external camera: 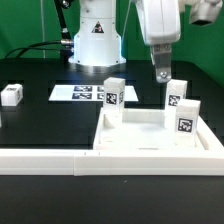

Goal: Assemble square table

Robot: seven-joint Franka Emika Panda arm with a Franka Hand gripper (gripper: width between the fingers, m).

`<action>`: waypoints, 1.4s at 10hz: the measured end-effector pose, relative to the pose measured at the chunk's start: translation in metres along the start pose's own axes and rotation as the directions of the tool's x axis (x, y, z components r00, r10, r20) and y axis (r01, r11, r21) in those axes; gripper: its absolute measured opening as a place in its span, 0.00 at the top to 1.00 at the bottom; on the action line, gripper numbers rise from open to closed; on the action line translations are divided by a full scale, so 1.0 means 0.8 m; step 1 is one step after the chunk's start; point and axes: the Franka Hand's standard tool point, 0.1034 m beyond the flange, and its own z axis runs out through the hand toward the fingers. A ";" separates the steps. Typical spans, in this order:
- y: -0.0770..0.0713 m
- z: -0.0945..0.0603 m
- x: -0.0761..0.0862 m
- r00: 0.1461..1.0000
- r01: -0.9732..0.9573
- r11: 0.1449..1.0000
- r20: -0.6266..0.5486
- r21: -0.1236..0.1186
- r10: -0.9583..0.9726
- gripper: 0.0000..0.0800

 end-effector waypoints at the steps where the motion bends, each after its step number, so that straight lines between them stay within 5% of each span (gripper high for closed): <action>1: -0.001 -0.001 0.000 0.995 0.103 0.995 0.000 0.001 -0.103 0.19; 4: 0.000 -0.001 0.006 0.936 0.353 0.935 -0.006 0.007 -0.353 0.19; 5: 0.013 -0.008 0.033 0.852 0.524 0.851 -0.045 0.031 -0.522 0.19; 7: 0.059 -0.016 0.112 0.676 0.735 0.678 -0.071 -0.011 -0.733 0.19; 9: 0.074 -0.023 0.164 0.575 0.816 0.577 -0.063 -0.037 -0.816 0.19; 14: 0.080 -0.021 0.172 0.248 0.966 0.250 -0.039 -0.067 -0.968 0.19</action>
Offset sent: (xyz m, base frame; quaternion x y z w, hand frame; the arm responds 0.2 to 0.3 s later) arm 0.0000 0.0000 0.0000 0.0000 0.0000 -0.1938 0.9810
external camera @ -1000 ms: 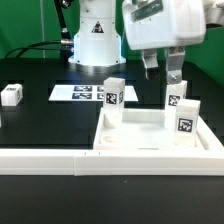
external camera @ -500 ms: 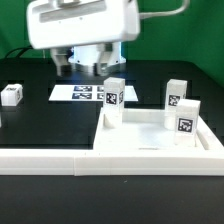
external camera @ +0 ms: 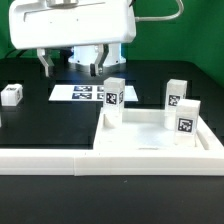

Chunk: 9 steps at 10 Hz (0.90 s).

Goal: Assemble square table

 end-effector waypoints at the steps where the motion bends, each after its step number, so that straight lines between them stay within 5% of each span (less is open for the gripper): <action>1: 0.033 0.005 -0.017 0.994 0.107 0.994 0.040 -0.004 -0.107 0.19; 4: 0.148 0.008 -0.050 0.929 0.352 0.936 0.131 -0.020 -0.346 0.19; 6: 0.202 0.012 -0.047 0.879 0.470 0.879 0.131 -0.077 -0.459 0.19; 7: 0.209 0.012 -0.041 0.865 0.502 0.855 0.100 -0.132 -0.492 0.19; 9: 0.202 0.015 -0.045 0.873 0.486 0.867 0.117 -0.111 -0.474 0.19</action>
Offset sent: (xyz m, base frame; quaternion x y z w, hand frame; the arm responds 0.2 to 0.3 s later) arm -0.0562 -0.1000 -0.0120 -0.0394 -0.0797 -0.2386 0.9670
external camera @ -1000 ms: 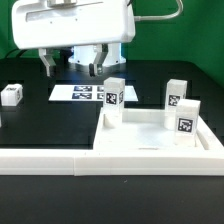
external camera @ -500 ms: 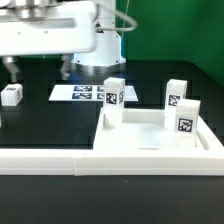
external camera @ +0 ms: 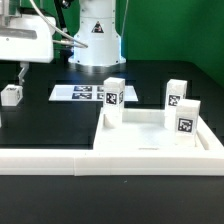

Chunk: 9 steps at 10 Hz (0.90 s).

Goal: Assemble square table

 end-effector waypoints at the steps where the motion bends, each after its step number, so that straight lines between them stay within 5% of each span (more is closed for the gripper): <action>1: 0.001 0.000 0.000 1.000 -0.002 1.000 -0.001 -0.002 0.002 0.19; 3: -0.013 0.011 -0.013 0.982 -0.148 0.987 0.130 0.062 0.139 0.19; 4: -0.008 0.016 -0.023 0.961 -0.204 0.976 0.204 0.075 0.185 0.19; 7: -0.028 0.026 -0.027 0.874 -0.264 0.964 0.432 0.039 0.222 0.19; 9: -0.034 0.023 -0.029 0.758 -0.332 0.942 0.608 0.046 0.237 0.19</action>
Offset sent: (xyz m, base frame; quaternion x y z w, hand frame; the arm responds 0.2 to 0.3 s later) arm -0.0345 -0.0285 -0.0146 0.0251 -0.2270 0.1391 0.9636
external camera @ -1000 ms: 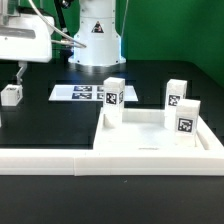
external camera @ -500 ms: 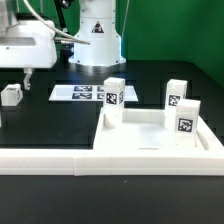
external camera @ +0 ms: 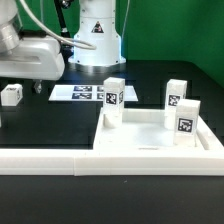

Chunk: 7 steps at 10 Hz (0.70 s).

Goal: Assemble square table

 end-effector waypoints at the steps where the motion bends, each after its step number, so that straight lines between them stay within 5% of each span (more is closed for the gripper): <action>1: 0.000 0.001 0.001 0.999 -0.002 1.000 0.032 0.004 0.002 0.19; 4: -0.003 0.008 -0.009 0.971 -0.009 1.000 0.239 0.023 0.003 0.19; 7: -0.002 0.023 -0.011 0.954 0.032 0.999 0.299 -0.001 -0.030 0.19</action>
Offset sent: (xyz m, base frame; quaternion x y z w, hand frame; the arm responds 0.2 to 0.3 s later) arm 0.0000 0.0000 0.0000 0.0000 -0.1938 0.0000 0.9810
